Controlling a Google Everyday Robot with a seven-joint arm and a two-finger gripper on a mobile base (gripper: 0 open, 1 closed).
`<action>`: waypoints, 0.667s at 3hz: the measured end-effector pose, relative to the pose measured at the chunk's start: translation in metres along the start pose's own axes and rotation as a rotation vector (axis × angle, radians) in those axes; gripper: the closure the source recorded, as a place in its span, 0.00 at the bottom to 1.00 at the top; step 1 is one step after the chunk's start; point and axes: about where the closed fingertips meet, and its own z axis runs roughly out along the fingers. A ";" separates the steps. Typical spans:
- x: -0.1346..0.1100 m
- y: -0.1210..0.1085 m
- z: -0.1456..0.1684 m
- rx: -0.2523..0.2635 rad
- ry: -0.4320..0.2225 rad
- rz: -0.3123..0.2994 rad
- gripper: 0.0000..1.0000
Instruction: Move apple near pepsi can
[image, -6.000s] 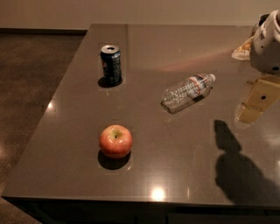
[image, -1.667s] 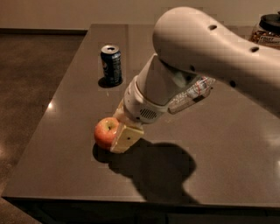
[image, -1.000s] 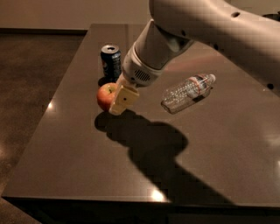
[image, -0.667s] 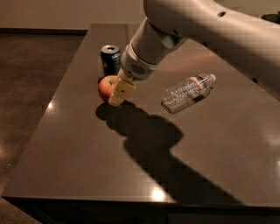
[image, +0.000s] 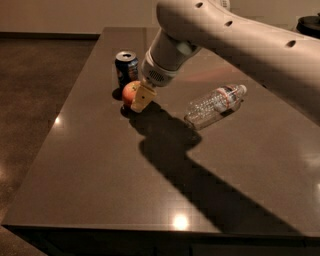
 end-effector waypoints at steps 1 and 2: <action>0.012 -0.017 0.006 0.022 0.034 0.029 0.62; 0.014 -0.019 0.007 0.024 0.039 0.032 0.39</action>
Offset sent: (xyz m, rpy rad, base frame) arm 0.0155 -0.0145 -0.0080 -0.0282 0.0052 -0.0431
